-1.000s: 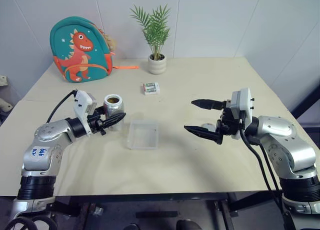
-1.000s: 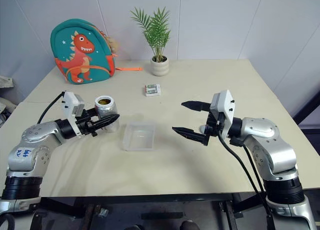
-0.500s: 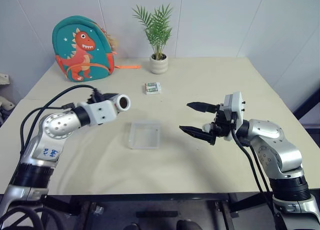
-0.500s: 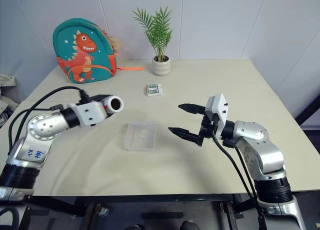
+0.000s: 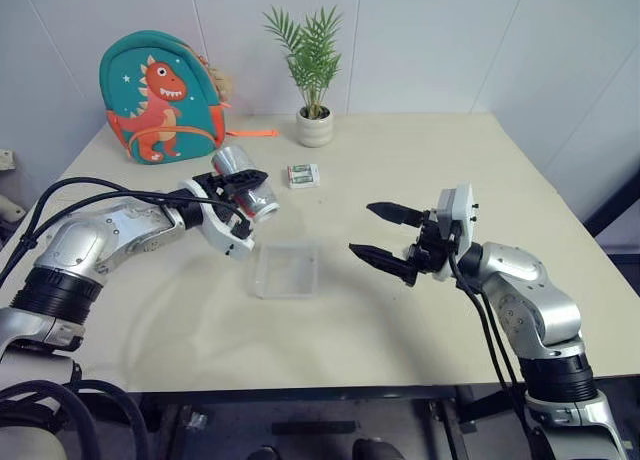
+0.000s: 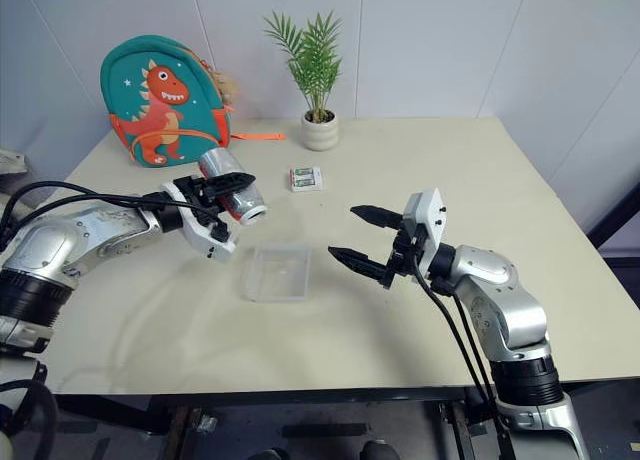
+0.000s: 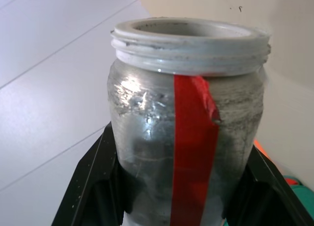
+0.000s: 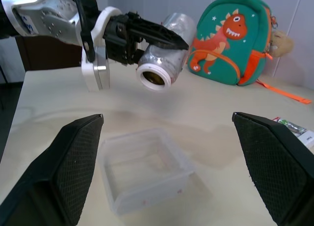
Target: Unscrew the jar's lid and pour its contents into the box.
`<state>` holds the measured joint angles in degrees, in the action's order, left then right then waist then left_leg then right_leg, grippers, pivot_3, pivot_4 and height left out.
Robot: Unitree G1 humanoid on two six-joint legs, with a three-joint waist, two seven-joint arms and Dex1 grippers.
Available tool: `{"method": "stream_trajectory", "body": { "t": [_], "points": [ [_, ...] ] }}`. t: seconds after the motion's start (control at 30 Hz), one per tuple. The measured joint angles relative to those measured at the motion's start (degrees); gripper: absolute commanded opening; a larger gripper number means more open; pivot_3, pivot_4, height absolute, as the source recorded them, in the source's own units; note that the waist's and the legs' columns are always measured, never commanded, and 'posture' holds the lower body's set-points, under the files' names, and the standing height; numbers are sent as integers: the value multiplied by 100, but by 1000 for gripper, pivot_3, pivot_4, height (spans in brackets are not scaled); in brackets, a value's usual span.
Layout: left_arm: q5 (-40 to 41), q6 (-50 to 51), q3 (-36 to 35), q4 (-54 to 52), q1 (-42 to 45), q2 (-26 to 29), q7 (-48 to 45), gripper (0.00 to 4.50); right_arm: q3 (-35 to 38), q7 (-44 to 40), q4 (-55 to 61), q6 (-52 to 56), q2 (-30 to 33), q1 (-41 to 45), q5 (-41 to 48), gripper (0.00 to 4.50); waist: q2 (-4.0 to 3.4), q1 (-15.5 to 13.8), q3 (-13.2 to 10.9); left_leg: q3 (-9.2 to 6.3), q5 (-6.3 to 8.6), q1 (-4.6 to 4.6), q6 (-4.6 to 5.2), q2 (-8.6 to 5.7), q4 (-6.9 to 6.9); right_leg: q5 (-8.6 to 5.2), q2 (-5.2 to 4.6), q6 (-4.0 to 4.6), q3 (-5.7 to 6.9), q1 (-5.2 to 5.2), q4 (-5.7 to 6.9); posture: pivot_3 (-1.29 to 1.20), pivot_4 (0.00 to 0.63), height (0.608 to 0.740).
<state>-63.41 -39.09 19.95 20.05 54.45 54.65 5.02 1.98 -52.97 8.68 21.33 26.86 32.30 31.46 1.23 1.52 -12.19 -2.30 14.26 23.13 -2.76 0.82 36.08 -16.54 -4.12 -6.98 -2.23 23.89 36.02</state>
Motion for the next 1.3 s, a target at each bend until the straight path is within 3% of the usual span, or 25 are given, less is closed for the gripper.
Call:
{"method": "stream_trajectory", "body": {
  "t": [0.23, 0.6, 0.8, 0.97, 1.1, 1.17, 1.3],
  "points": [
    [-354, -151, 318, -29, 29, -17, 329, 1978, 3, 160, 0, 0, -114, -29, 5, 4452, 0, 2, 0, 0, 0, 1, 0, 0, 1, 0, 0, 0, 0, 0, 3, 0, 150, 740],
    [-1790, 260, 682, -392, 123, 105, 1768, 1978, 17, 270, -13, -8, -360, -32, 18, 4452, 0, -1, 0, 0, -2, 2, 1, -1, 4, 0, 0, 0, 0, 4, 41, 0, 150, 740],
    [-1664, 334, 685, -272, 282, 92, 1827, 1978, 17, 278, -39, -8, -462, -34, 18, 4452, 0, 5, 0, 0, -5, -3, 1, -1, 8, 0, 0, 0, -1, 5, 49, 0, 150, 740],
    [-249, 125, 308, 259, 148, -52, 967, 1978, 17, 260, -44, -8, -470, -33, 18, 4452, 0, 9, 0, 0, -7, -4, 1, 0, 11, -1, 0, 1, -1, 6, 52, 0, 150, 740],
    [2486, 339, -345, 314, -674, -488, -858, 1978, 20, 231, -52, -6, -458, -33, 19, 4452, -1, 4, 1, 1, -7, -4, 0, 2, 12, -2, -2, 3, -2, 6, 66, 0, 150, 740],
    [3758, 857, -639, 75, -1084, -758, -1706, 1978, 20, 199, -53, -1, -442, -33, 20, 4452, 0, 4, 0, -1, -7, 0, 0, 1, 17, -2, -2, 3, -2, 7, 66, 0, 150, 740],
    [5971, 2837, -1543, -841, -1562, -1215, -2955, 1978, 22, 122, -55, 12, -386, -32, 44, 4452, 0, 15, 0, -3, -7, -2, 0, 1, 29, -2, -1, 4, -3, 6, 81, 0, 150, 740]
  ]
}}
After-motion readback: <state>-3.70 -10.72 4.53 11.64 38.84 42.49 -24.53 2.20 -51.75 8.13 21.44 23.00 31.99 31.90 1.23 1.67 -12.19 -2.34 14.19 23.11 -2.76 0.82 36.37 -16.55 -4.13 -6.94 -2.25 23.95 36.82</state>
